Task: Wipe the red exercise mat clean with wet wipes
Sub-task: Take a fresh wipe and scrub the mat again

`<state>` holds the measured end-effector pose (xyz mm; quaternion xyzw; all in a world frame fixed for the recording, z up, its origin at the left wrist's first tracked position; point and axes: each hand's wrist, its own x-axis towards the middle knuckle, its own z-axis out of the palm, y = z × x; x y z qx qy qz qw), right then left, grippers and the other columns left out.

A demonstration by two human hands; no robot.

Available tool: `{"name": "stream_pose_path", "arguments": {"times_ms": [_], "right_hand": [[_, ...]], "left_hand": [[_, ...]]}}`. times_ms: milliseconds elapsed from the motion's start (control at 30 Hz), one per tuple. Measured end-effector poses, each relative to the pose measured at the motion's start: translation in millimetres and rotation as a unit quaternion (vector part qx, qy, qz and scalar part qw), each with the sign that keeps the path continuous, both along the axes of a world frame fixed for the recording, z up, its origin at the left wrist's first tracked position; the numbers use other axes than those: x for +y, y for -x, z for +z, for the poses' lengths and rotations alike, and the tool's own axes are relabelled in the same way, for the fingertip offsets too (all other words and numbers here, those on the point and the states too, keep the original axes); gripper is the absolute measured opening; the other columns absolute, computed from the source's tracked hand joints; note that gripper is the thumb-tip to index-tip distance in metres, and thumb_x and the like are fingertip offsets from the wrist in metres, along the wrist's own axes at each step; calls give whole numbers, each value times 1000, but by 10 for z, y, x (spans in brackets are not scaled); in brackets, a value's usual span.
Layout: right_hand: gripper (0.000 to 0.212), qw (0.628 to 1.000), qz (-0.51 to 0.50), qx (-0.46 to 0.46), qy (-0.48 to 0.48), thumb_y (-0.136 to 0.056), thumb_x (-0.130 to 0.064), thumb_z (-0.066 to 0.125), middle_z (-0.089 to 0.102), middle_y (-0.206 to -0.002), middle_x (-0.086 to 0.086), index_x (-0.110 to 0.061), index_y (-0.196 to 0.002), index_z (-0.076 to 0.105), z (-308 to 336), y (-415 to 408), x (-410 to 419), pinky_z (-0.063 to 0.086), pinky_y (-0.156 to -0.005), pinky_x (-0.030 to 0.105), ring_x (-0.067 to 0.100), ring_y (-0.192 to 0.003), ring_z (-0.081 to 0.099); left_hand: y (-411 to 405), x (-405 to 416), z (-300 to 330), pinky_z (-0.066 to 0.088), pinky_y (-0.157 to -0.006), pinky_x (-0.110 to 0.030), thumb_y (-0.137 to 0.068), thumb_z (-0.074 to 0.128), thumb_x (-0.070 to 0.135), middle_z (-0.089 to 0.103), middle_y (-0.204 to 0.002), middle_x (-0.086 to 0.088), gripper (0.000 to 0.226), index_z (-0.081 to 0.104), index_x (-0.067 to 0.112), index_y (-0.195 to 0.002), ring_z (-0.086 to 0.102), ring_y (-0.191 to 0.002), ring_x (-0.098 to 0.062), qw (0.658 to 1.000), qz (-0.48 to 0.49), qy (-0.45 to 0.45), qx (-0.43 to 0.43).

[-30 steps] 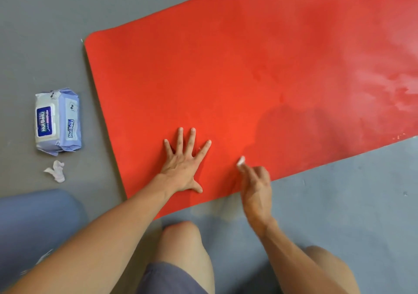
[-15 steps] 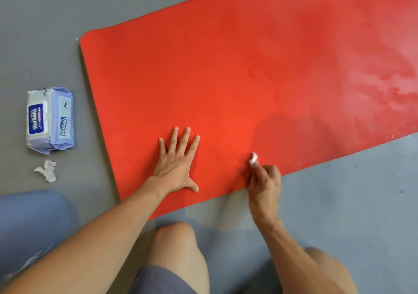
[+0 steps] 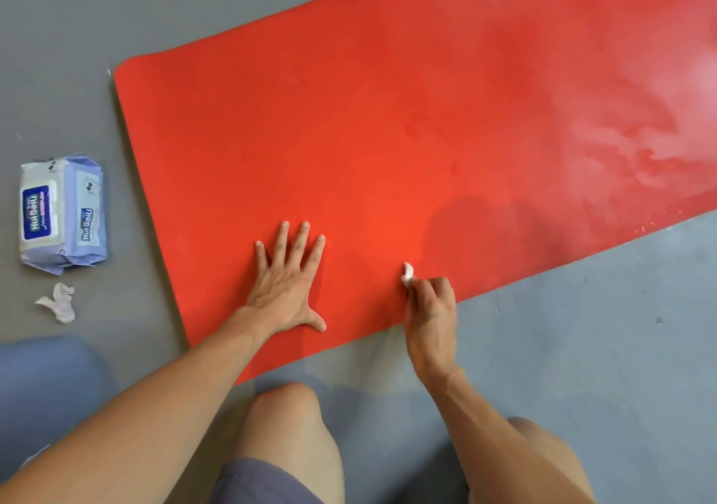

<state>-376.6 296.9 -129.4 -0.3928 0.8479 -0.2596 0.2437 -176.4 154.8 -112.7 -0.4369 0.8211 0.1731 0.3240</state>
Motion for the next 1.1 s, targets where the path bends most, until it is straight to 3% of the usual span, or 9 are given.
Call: {"name": "stream_pose_path", "arguments": {"times_ms": [100, 167, 300, 400, 567, 667, 833, 1033, 1100], "right_hand": [[25, 981, 187, -54, 26, -104, -40, 53, 45, -92, -8, -18, -98, 63, -18, -475, -41, 36, -77, 29, 10, -87, 40], [23, 961, 269, -57, 28, -107, -32, 49, 52, -111, -5, -22, -118, 66, -55, -359, -134, 40, -86, 26, 11, -102, 44], [18, 982, 161, 99, 11, -101, -27, 53, 54, -105, -7, -24, -104, 71, -101, 411, -556, 44, -80, 21, -1, -87, 49], [26, 996, 18, 88, -4, -96, -37, 54, 52, -88, 11, -19, -81, 66, -130, 408, -728, 47, -79, 42, 25, -82, 55], [24, 972, 216, -61, 69, -95, -40, 69, 51, -84, 0, -22, -82, 61, 11, -728, -516, 44, -65, 33, 13, -73, 48], [17, 932, 346, -1, 111, -94, -23, 61, 53, -87, 4, -14, -103, 72, -158, -669, -591, 52, -64, 38, 25, -79, 52], [28, 982, 170, 23, 74, -98, -14, 61, 52, -91, 1, -20, -123, 73, -112, -310, -1144, 42, -70, 31, 22, -88, 47], [37, 901, 423, 1, 98, -102, -22, 43, 54, -91, 2, -17, -126, 70, -185, -449, -490, 53, -63, 38, 22, -80, 48], [38, 909, 405, 10, 97, -103, -27, 42, 54, -93, -2, -27, -129, 69, -157, -189, -423, 52, -63, 33, 19, -83, 50]], "left_hand": [[19, -9, 34, 3, -121, -75, -50, 79, 86, -35, -167, -9, 164, -21, 24, -163, -35, -151, -41, 1000, 0, -6, -5], [23, -14, 41, 3, -121, -74, -50, 80, 85, -36, -167, -9, 163, -22, 24, -162, -36, -151, -40, 1000, -1, -4, -6], [12, 3, 22, 2, -121, -75, -50, 81, 85, -37, -166, -8, 165, -24, 25, -162, -37, -150, -40, 1000, 5, -4, -9], [13, 5, 21, -1, -122, -73, -49, 82, 83, -38, -166, -6, 165, -26, 26, -161, -39, -150, -38, 1000, 10, -5, -3], [-81, 25, -27, -5, -126, -66, -61, 85, 68, -39, -164, 9, 151, -30, 40, -155, -33, -155, -26, 996, 36, 29, 70], [-157, 27, -64, -4, -127, -61, -55, 84, 72, -30, -169, 11, 153, -23, 40, -159, -27, -157, -22, 994, 44, 39, 89], [-174, 0, -54, -5, -129, -56, -42, 77, 89, -27, -171, 10, 163, -13, 31, -165, -32, -155, -20, 997, 41, 17, 67], [-153, -7, -37, -5, -129, -56, -48, 79, 86, -32, -168, 11, 160, -18, 33, -163, -36, -153, -20, 996, 50, 14, 67], [-150, -8, -30, -4, -129, -57, -46, 79, 87, -30, -169, 10, 161, -18, 32, -163, -34, -154, -21, 997, 44, 24, 65]]}}
